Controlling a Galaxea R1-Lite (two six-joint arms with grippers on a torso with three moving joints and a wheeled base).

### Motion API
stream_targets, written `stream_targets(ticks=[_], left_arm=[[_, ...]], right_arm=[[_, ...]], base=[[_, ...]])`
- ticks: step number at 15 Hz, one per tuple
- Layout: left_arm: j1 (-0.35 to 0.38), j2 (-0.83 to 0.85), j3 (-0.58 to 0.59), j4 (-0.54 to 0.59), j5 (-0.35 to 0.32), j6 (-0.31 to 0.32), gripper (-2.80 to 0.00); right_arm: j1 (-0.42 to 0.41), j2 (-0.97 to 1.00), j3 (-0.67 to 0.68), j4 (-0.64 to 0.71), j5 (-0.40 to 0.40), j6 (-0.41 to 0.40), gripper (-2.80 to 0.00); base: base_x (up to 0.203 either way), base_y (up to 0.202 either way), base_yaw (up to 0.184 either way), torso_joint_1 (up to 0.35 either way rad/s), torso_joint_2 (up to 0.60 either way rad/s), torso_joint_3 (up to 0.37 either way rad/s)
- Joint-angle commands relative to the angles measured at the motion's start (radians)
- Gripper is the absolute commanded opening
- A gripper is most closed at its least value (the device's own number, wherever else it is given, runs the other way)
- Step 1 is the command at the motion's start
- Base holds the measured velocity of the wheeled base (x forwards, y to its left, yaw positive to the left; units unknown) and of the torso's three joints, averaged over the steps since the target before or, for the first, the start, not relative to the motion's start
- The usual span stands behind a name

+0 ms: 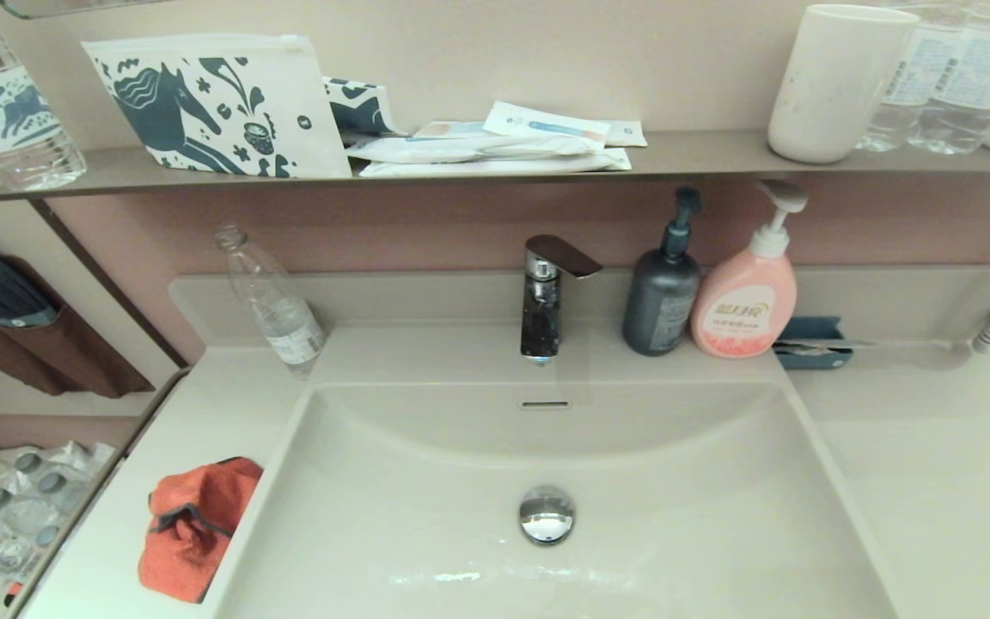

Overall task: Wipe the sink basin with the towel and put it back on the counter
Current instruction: Turn on the faucet

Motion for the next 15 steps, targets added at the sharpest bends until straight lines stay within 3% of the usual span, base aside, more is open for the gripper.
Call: stream_targets(ticks=[1, 5, 7, 15], left_arm=[[0.0, 0.001, 0.0, 0.0, 0.0, 0.0, -2.8], [0.0, 0.001, 0.0, 0.0, 0.0, 0.0, -2.8], [0.0, 0.001, 0.0, 0.0, 0.0, 0.0, -2.8], [0.0, 0.001, 0.0, 0.0, 0.0, 0.0, -2.8]], right_arm=[[0.112, 0.183, -0.02, -0.056, -0.029, -0.002, -2.8], [0.435, 0.408, -0.033, -0.157, -0.236, 0.083, -2.8], [0.534, 0.548, -0.053, -0.258, -0.327, 0.115, -2.8], [0.606, 0.865, -0.256, -0.453, -0.454, 0.06, -2.8]], base=[[0.0, 0.0, 0.0, 0.0, 0.0, 0.0], [0.0, 0.0, 0.0, 0.0, 0.0, 0.0], [0.0, 0.0, 0.0, 0.0, 0.0, 0.0], [0.0, 0.0, 0.0, 0.0, 0.0, 0.0]])
